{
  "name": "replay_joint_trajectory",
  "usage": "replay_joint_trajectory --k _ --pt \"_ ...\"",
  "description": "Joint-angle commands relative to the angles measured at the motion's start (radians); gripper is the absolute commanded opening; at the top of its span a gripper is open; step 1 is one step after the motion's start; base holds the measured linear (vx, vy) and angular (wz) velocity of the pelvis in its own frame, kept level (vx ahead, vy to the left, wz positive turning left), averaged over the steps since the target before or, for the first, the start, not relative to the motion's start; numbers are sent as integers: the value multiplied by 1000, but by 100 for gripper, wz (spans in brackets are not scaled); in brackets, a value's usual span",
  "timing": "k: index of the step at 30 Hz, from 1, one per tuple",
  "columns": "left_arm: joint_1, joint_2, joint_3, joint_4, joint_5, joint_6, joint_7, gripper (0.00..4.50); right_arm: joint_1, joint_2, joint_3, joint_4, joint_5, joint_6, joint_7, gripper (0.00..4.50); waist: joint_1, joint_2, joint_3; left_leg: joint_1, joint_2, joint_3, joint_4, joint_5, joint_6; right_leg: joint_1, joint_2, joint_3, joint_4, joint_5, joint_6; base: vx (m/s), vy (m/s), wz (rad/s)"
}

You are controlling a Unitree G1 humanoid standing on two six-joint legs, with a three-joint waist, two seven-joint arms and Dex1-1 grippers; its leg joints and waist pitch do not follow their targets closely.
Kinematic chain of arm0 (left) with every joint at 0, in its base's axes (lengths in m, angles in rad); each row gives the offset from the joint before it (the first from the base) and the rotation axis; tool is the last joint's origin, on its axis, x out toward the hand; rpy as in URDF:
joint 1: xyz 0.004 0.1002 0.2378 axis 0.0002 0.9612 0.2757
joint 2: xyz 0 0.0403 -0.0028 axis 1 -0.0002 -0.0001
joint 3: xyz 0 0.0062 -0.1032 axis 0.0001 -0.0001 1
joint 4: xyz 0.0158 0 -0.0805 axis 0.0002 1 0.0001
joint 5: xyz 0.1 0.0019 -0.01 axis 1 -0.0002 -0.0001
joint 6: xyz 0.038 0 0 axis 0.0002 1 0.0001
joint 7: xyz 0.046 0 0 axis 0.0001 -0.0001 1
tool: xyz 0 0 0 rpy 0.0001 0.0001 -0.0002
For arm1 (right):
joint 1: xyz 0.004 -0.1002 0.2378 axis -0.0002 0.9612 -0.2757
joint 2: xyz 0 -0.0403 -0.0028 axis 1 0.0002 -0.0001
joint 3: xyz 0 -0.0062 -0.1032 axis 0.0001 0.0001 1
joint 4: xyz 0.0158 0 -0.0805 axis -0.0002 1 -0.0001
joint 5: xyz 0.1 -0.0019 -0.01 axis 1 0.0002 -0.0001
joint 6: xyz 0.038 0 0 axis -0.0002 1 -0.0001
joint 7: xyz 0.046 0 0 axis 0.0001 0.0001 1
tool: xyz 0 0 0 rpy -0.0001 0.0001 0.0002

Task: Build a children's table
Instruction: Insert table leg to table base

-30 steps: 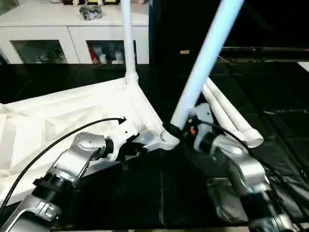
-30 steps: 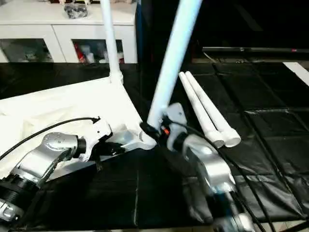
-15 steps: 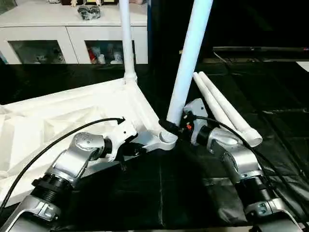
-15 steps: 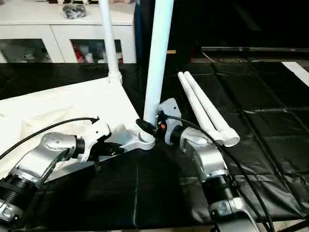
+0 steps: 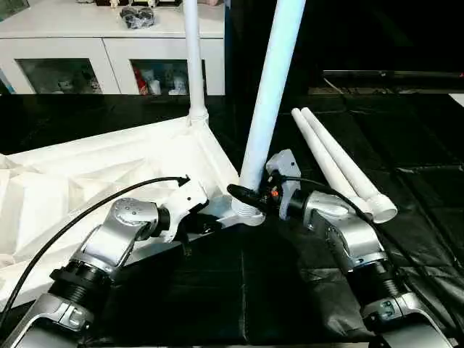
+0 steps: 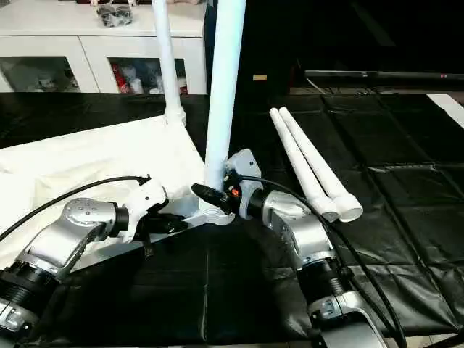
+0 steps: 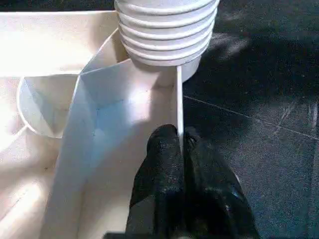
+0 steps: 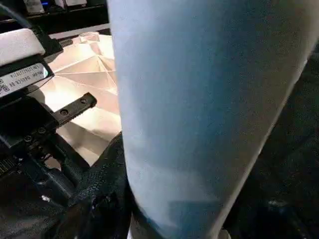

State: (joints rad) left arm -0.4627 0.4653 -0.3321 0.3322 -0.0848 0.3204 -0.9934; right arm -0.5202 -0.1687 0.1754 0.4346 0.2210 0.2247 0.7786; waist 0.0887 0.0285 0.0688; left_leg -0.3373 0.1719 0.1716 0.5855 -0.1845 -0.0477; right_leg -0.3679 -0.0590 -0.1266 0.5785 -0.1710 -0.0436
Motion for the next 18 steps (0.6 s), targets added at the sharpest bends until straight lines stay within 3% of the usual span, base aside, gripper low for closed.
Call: replay_joint_trajectory --k 1,18 --pt "10 -3 4 4 -16 -23 -19 0 6 -10 22 45 -37 18 0 193 -2 -10 -54 5 63 -30 -72 -260 32 29 -115 73 -95 -502 -69 0 0 0" --pt "6 3 16 13 -8 -28 -41 0 1 -50 17 66 -49 19 38 193 -1 -9 -56 6 64 -30 -73 -268 34 27 -114 72 -97 -508 -70 0 0 0"
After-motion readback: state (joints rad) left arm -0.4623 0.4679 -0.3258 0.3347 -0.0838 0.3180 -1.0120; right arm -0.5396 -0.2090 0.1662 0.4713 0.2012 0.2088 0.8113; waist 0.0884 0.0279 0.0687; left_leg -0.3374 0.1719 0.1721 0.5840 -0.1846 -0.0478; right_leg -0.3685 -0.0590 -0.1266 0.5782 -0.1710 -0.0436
